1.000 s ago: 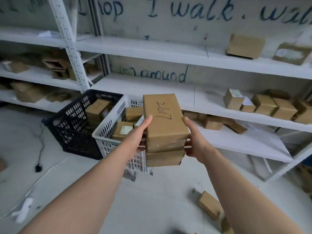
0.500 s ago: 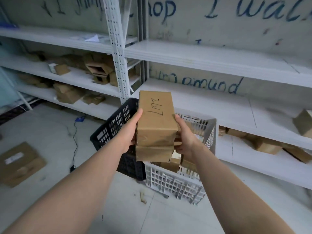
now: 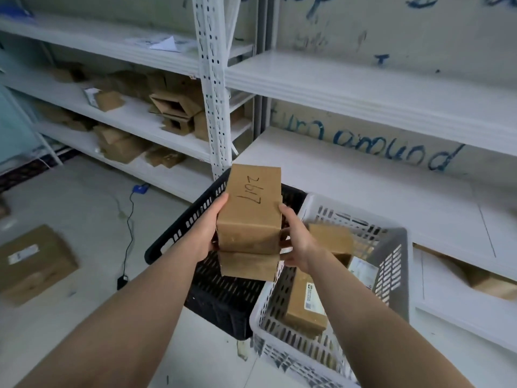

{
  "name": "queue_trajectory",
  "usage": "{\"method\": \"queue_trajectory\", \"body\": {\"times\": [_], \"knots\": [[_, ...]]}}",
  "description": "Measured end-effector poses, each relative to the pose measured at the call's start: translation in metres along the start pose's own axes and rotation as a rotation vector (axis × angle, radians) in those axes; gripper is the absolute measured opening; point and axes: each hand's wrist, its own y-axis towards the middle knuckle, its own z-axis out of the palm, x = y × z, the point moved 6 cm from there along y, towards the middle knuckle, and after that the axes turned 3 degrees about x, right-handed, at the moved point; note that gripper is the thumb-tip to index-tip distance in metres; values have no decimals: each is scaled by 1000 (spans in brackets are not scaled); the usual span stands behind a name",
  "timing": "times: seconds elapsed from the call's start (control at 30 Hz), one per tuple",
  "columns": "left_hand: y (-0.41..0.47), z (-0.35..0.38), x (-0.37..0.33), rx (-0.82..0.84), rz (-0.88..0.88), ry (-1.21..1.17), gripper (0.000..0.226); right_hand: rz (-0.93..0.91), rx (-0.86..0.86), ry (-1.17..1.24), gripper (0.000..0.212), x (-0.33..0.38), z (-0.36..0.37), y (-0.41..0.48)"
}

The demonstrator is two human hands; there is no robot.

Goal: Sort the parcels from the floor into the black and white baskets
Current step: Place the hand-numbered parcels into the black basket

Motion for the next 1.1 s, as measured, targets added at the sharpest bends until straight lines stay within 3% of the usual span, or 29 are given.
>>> {"method": "queue_trajectory", "body": {"times": [0.1, 0.47, 0.63, 0.8, 0.9, 1.0, 1.1], "knots": [[33, 7, -3, 82, -41, -30, 57, 14, -41, -4, 103, 8, -11, 25], [160, 1, -22, 249, -216, 37, 72, 51, -170, 117, 76, 45, -11, 103], [201, -3, -28, 358, -287, 87, 69, 170, -260, 217, 61, 45, 0, 130], [223, -1, -33, 450, -315, 148, 66, 146, -350, 320, 79, 37, 2, 156], [231, -10, -32, 456, -308, 188, 64, 155, -381, 358, 79, 37, 13, 159], [241, -23, -41, 435, -278, 226, 61, 194, -399, 370, 92, 35, 30, 162], [245, -25, -47, 443, -273, 266, 61, 176, -403, 383, 89, 41, 33, 159]]}}
